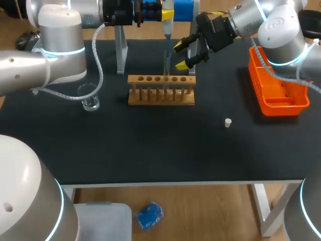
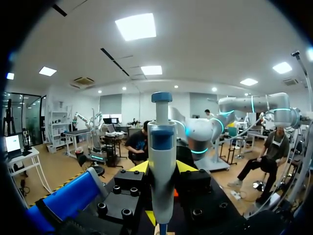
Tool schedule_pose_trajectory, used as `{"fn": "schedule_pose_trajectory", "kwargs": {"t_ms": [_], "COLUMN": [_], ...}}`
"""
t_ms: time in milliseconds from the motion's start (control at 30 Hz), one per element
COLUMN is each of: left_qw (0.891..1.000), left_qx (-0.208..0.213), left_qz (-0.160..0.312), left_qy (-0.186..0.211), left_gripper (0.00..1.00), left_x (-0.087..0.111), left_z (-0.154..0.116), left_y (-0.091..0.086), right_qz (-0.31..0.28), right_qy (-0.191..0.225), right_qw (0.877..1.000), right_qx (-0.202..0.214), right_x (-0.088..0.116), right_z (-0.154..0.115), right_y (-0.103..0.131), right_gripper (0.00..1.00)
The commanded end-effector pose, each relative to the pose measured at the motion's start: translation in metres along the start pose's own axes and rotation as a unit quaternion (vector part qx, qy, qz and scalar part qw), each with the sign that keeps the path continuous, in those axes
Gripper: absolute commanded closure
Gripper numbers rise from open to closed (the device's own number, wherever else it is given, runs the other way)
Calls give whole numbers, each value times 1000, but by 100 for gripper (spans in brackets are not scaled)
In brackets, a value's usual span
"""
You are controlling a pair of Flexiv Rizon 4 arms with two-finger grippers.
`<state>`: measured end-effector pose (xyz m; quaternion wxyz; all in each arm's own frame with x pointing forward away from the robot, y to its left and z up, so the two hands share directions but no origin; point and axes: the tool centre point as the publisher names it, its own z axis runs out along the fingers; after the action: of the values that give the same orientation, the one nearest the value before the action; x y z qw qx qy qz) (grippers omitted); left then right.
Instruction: Invert the test tube, pick up the pipette, mount the tip to pipette, aspirate from beaker and dispense into the tube, eject the tip, return the pipette, and cap with the stopper.
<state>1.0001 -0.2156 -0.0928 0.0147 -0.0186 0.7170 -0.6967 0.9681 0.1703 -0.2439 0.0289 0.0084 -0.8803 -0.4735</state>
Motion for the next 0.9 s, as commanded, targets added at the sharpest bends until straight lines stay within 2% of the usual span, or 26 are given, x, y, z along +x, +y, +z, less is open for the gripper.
{"fn": "schedule_pose_trajectory", "kwargs": {"t_ms": [33, 600, 900], "left_qw": [1000, 1000, 1000], "left_qx": [0, 0, 0], "left_qz": [1, 2, 2], "left_qy": [-4, -7, -7], "left_gripper": [100, 100, 100], "left_x": [0, 0, 0], "left_z": [1, 1, 1], "left_y": [-1, -1, -1], "right_qz": [0, 0, -18], "right_qy": [1, 1, -27], "right_qw": [1000, 1000, 999], "right_qx": [2, 2, -21], "right_x": [0, 0, 0], "right_z": [-1, -1, -59], "right_y": [1, 1, 13], "right_gripper": [0, 0, 0]}}
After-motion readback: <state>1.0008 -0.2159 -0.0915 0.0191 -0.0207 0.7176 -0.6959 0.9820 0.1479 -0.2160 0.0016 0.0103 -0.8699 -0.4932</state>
